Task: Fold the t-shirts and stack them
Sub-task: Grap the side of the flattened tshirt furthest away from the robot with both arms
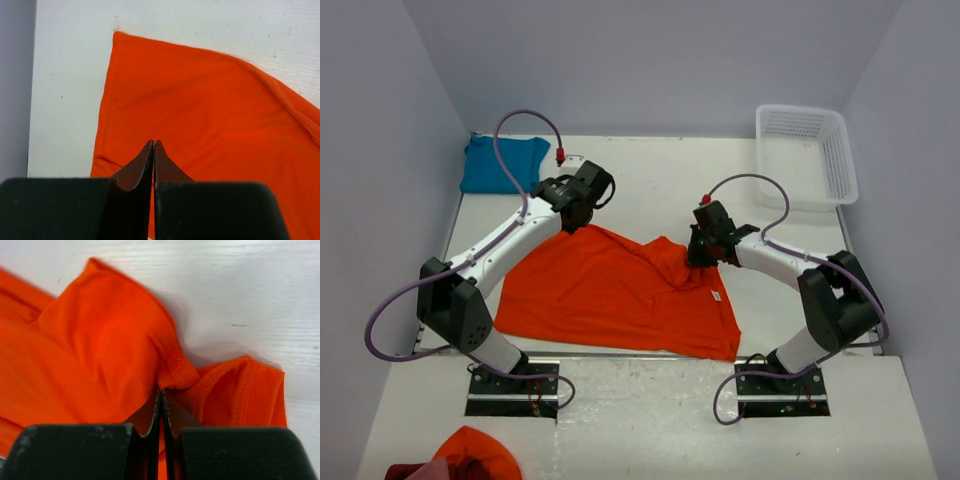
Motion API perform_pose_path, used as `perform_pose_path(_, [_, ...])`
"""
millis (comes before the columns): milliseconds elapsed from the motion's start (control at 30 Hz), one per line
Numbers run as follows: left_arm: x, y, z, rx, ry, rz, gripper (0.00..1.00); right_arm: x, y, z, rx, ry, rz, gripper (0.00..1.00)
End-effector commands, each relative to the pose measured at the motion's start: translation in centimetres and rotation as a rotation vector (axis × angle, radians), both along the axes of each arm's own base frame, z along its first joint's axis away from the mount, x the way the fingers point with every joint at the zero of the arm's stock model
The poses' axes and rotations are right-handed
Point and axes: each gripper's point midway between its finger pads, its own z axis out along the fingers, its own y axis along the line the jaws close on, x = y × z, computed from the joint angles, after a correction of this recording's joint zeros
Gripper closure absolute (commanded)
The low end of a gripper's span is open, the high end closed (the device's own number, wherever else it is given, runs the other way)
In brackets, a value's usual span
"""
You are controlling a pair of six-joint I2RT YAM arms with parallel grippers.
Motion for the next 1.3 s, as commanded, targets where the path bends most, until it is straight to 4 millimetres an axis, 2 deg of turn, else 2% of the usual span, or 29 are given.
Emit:
perform_pose_path(0, [0.2,-0.5,0.0,-0.021,-0.014,-0.024,1.00,-0.6,1.0,2.5,-0.041,-0.101,0.155,1.00])
perform_pose_path(133, [-0.1,-0.5,-0.4,-0.027,-0.004,-0.023,1.00,-2.3,1.7,2.9,-0.102,-0.141,0.231,1.00])
perform_pose_path(400, [-0.5,-0.5,-1.0,-0.031,0.010,-0.027,1.00,-5.0,2.3,2.0,-0.147,-0.124,0.337,0.99])
perform_pose_path(500, [-0.6,-0.8,-1.6,-0.040,0.024,-0.034,1.00,-5.2,2.4,2.0,-0.149,-0.131,0.335,0.92])
perform_pose_path(600, [-0.6,-1.1,-2.1,-0.054,0.038,-0.043,1.00,-4.6,2.2,2.8,-0.169,-0.138,0.295,0.79])
perform_pose_path(733, [-0.7,-1.1,-2.3,-0.052,0.044,-0.046,1.00,-4.6,3.2,3.7,-0.127,-0.133,0.317,0.73])
perform_pose_path(767, [-0.7,-1.1,-2.2,-0.051,0.043,-0.049,1.00,-4.8,3.3,3.7,-0.119,-0.134,0.321,0.76])
perform_pose_path(833, [-0.8,-1.0,-2.2,-0.045,0.042,-0.046,1.00,-4.9,3.6,3.9,-0.099,-0.143,0.325,0.95])
perform_pose_path(867, [-0.8,-0.9,-2.3,-0.043,0.043,-0.046,1.00,-5.0,3.7,4.0,-0.096,-0.139,0.326,1.00])
perform_pose_path(1100, [-1.0,-1.1,-3.1,-0.052,0.059,-0.047,1.00,-6.5,5.2,4.7,-0.094,-0.147,0.396,1.00])
perform_pose_path(1267, [-1.2,-1.0,-3.6,-0.052,0.065,-0.047,1.00,-8.6,6.4,4.9,-0.102,-0.138,0.475,1.00])
